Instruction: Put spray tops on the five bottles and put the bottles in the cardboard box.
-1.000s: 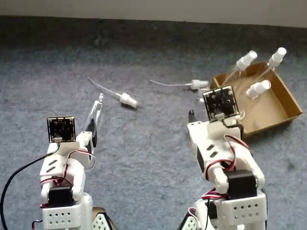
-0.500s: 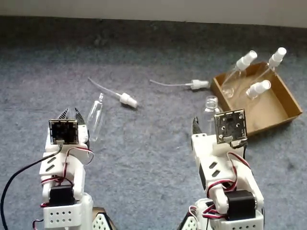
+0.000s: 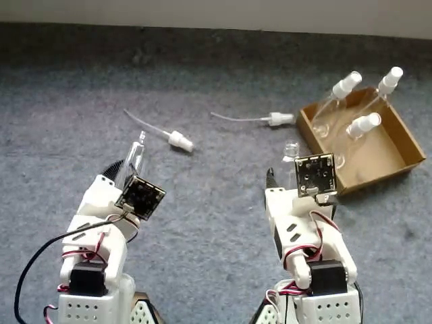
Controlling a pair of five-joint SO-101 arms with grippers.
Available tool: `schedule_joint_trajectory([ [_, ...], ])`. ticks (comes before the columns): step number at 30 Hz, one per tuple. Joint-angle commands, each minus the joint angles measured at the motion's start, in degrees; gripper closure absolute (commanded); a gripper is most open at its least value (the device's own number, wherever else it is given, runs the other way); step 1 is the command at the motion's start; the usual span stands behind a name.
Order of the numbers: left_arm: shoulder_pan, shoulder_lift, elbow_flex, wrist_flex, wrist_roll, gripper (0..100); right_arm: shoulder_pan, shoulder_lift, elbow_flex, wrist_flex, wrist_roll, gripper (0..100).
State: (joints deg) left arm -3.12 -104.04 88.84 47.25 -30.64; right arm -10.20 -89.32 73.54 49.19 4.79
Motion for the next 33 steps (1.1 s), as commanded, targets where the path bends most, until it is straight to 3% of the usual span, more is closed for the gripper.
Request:
schedule_joint_trajectory([
  [1,1.1,0.48,-6.11,4.22,-8.79,89,0.57,-0.48,-0.75,-1.54,-1.93,85.8],
  [3,0.92,0.48,-6.81,4.75,-9.93,85,0.57,-0.48,-0.66,-1.54,-1.93,85.8],
  [12,0.92,0.48,-7.25,3.34,-21.8,84,0.57,-0.48,-0.57,-1.45,-2.02,85.8],
  [16,0.92,3.21,-11.3,3.69,-22.51,84,0.57,-0.48,-0.57,-1.45,-2.02,85.8],
  [24,2.95,25.36,-25.27,3.69,-23.21,84,0.57,-0.48,2.42,-4.18,-2.02,85.8],
  [33,5.58,50.68,-40.48,3.78,-33.58,84,0.48,-0.48,5.23,-6.81,-2.02,85.8],
])
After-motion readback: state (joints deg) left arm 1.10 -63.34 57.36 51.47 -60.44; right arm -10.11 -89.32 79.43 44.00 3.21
